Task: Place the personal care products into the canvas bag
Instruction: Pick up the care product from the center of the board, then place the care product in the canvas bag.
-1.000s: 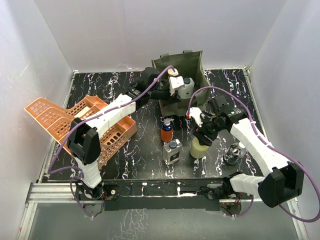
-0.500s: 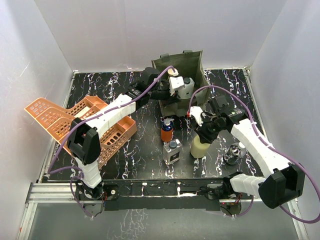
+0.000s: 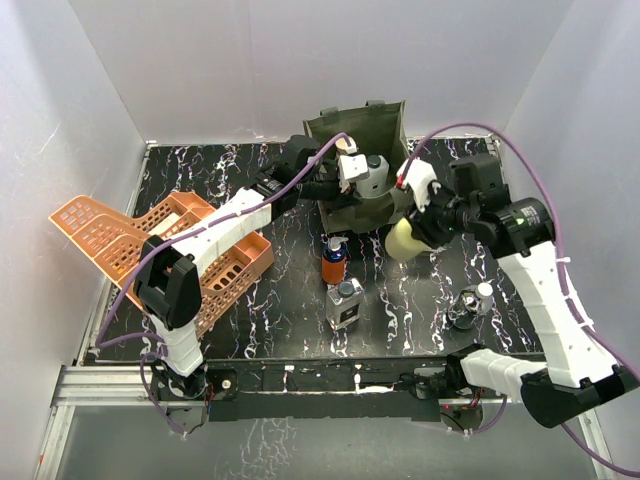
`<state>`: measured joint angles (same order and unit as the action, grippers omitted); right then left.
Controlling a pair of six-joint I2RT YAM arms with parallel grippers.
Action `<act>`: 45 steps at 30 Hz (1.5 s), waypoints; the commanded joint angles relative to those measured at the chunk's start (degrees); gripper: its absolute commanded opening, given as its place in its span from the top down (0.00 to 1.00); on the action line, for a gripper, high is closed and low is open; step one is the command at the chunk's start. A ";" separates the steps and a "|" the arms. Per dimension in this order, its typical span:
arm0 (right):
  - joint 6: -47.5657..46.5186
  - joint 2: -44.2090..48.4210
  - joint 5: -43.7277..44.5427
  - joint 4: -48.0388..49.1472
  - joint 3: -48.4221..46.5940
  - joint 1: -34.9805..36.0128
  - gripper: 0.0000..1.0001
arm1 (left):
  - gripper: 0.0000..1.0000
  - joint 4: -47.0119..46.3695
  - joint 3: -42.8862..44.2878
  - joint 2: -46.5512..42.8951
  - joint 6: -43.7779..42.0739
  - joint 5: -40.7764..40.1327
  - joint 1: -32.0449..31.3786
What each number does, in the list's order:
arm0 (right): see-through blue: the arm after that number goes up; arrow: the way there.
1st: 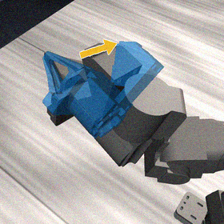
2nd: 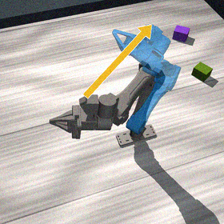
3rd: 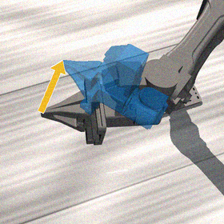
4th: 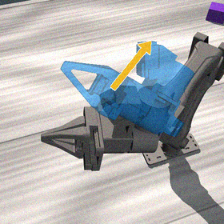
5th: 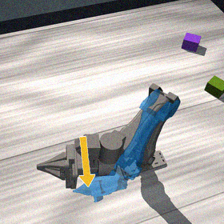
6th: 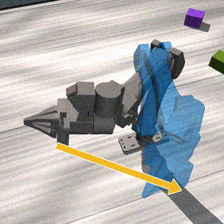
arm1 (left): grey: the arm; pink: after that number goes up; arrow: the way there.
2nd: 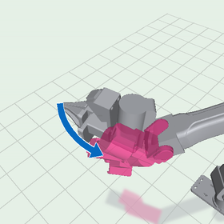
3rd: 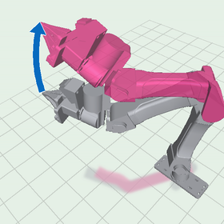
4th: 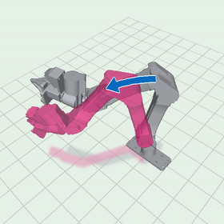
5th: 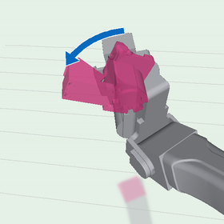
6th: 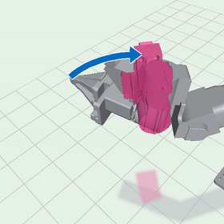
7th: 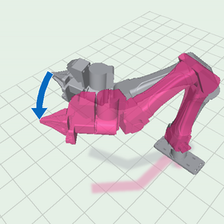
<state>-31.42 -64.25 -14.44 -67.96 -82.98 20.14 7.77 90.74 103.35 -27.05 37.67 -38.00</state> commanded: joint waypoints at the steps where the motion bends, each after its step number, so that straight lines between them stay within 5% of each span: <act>1: 1.27 -3.47 0.54 4.78 -13.85 -0.01 0.92 | 1.00 0.10 -0.57 -1.24 -1.03 2.61 -0.10; 12: 3.82 -16.88 1.62 7.06 -43.42 -0.01 0.92 | 1.00 -2.23 -0.27 -0.15 0.55 3.80 -0.10; 25: 7.48 -25.16 1.26 25.37 -39.29 -0.05 0.92 | 1.00 1.53 -4.47 -3.31 -7.95 5.23 -0.06; 45: 10.87 -37.47 -8.19 32.15 -30.56 0.07 0.92 | 1.00 -0.89 -8.75 -5.51 -10.90 7.29 0.55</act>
<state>-20.69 -102.10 -18.94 -48.88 -113.36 20.14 7.51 82.61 100.73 -37.52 42.78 -37.93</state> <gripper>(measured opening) 0.359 0.053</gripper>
